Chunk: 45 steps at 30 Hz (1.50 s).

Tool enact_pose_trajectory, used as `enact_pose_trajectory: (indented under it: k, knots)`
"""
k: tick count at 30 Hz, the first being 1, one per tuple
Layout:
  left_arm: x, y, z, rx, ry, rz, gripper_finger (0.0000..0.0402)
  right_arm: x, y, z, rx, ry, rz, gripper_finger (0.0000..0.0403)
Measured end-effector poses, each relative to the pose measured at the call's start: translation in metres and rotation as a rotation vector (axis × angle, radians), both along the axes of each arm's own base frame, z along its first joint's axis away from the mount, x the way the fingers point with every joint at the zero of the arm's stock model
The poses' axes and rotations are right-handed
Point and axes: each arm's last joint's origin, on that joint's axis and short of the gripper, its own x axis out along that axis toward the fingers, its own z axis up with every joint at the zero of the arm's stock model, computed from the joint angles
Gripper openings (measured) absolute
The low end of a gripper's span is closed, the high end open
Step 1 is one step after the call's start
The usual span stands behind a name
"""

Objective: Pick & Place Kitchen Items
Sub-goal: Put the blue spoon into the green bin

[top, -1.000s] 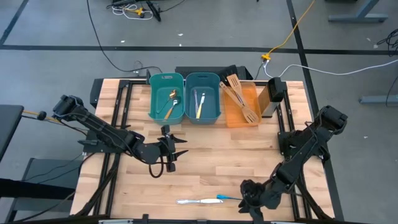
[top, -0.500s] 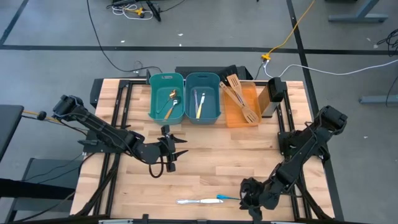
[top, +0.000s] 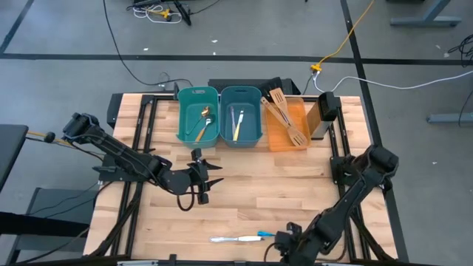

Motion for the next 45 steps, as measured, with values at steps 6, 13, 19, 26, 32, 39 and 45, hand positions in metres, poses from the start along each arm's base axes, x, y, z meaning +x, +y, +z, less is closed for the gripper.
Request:
enact_pose_trajectory:
  k: [6, 13, 19, 26, 32, 39, 45]
  knots:
    - [0.000, 0.000, 0.000, 0.001, 0.002, 0.000, 0.0177, 0.003, -0.001, -0.001, -0.164, 0.125, -0.015, 0.0094]
    - [0.000, 0.000, 0.000, 0.000, 0.003, 0.000, 0.0177, -0.002, -0.007, -0.013, -0.274, 0.211, -0.023, 0.0094]
    - [0.000, 0.000, 0.000, 0.000, 0.003, 0.000, 0.0177, 0.000, -0.009, -0.025, -0.322, 0.256, -0.022, 0.0094]
    - [0.000, 0.000, 0.000, 0.000, 0.003, 0.000, 0.0177, 0.004, -0.011, -0.036, -0.350, 0.279, -0.009, 0.0094]
    - [0.000, 0.000, 0.000, 0.000, 0.003, 0.000, 0.0177, 0.008, -0.011, -0.051, -0.379, 0.325, -0.003, 0.0094]
    - [0.000, 0.000, 0.000, -0.017, -0.001, 0.008, 0.0177, 0.008, -0.011, -0.055, -0.381, 0.337, 0.005, 0.0094]
    - [0.000, 0.000, 0.000, -0.017, -0.002, 0.008, 0.0177, 0.008, -0.011, -0.055, -0.380, 0.336, -0.004, 0.0094]
